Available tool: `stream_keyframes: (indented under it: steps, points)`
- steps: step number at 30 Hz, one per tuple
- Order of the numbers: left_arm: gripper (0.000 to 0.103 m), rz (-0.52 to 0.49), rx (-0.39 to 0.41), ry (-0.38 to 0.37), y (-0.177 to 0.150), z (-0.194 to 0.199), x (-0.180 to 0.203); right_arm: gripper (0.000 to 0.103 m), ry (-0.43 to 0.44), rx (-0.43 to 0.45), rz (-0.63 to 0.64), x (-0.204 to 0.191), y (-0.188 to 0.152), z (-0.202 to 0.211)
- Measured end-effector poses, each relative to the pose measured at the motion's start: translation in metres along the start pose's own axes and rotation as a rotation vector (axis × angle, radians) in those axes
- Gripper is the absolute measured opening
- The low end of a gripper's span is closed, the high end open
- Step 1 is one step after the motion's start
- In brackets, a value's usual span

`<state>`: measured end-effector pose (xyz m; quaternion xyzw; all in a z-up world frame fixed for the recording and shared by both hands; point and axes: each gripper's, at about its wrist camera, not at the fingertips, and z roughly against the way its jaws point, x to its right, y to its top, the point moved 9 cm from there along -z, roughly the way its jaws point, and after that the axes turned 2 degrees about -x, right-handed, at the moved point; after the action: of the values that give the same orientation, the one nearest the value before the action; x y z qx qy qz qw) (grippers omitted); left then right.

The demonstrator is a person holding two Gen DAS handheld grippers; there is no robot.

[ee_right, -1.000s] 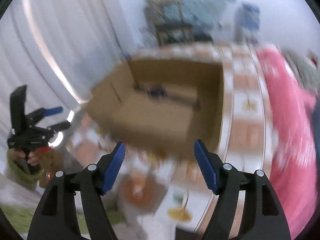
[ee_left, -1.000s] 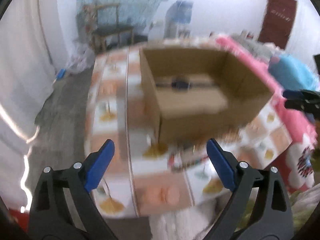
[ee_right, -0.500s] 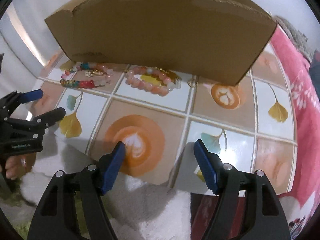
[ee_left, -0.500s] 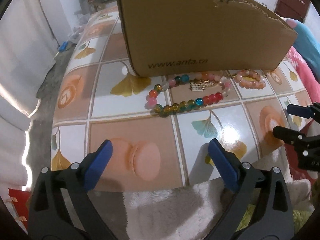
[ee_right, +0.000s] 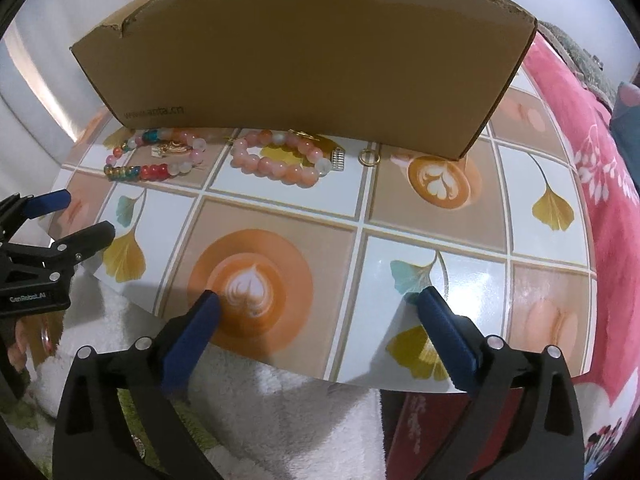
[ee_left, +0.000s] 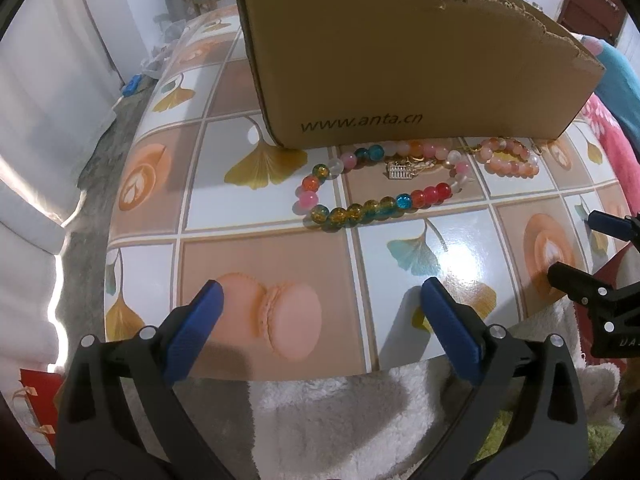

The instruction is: Organize jewelry

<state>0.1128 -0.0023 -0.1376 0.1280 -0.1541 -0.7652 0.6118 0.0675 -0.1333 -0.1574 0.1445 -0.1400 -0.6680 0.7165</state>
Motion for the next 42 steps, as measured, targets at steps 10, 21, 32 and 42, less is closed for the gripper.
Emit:
stream_keyframes:
  steps: [10, 21, 32, 42]
  points:
    - [0.096, 0.003, -0.011, -0.009, 0.002, -0.003, 0.000, 0.096, -0.002, 0.028, -0.013, 0.012, 0.008, -0.004]
    - [0.096, -0.003, 0.006, -0.007, 0.003, -0.002, 0.001, 0.096, 0.050, 0.073, -0.016, 0.015, -0.003, 0.003]
    - [0.096, -0.006, 0.020, -0.009, 0.004, -0.001, 0.002, 0.096, 0.138, 0.289, -0.009, 0.002, 0.015, 0.054]
    - [0.096, -0.020, 0.039, -0.018, 0.002, 0.002, 0.000, 0.096, 0.242, 0.298, -0.019, -0.021, 0.026, 0.058]
